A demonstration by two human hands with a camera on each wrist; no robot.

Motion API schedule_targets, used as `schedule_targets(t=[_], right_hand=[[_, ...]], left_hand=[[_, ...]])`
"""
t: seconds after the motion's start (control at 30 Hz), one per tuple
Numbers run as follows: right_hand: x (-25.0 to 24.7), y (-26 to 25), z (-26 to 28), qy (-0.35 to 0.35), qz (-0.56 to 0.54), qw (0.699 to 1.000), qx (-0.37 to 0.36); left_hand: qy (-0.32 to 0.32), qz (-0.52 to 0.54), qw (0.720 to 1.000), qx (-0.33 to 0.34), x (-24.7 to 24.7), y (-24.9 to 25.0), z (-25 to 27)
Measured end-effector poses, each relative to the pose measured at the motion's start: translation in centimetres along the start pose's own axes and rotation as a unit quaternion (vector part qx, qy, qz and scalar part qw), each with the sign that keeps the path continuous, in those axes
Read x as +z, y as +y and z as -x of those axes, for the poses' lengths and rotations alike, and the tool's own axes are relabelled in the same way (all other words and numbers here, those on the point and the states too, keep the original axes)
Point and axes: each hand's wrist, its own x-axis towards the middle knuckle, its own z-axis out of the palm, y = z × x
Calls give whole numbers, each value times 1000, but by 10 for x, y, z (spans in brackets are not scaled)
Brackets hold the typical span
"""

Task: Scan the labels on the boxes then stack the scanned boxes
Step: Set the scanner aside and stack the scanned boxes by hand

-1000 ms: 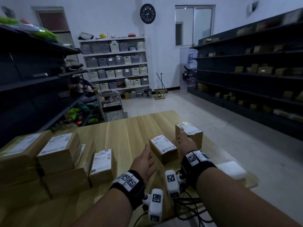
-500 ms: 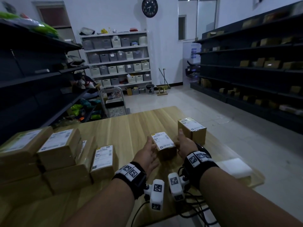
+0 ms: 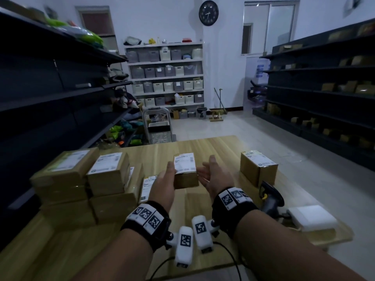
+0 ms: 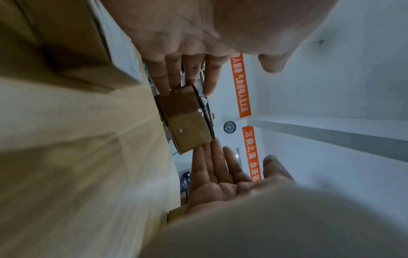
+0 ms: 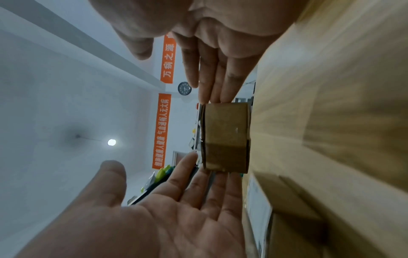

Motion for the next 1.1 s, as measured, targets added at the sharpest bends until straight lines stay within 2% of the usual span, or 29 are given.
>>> schedule_targets(t=[0.3, 0.5, 0.63, 0.8, 0.97, 1.1], right_hand=[[66, 27, 39, -80, -20, 995, 63], [78, 36, 44, -111, -18, 990, 89], [82, 37, 40, -118, -13, 989, 92], [71, 37, 28, -88, 26, 993, 73], [38, 20, 23, -19, -3, 999, 32], [1, 3, 14, 26, -3, 999, 19]], left_hand=[[48, 1, 999, -16, -82, -5, 14], [23, 37, 999, -20, -94, -1, 25], [33, 52, 998, -15, -98, -1, 27], [81, 43, 996, -15, -102, 6, 33], [50, 54, 997, -18, -87, 15, 29], [3, 53, 998, -17, -56, 21, 26]])
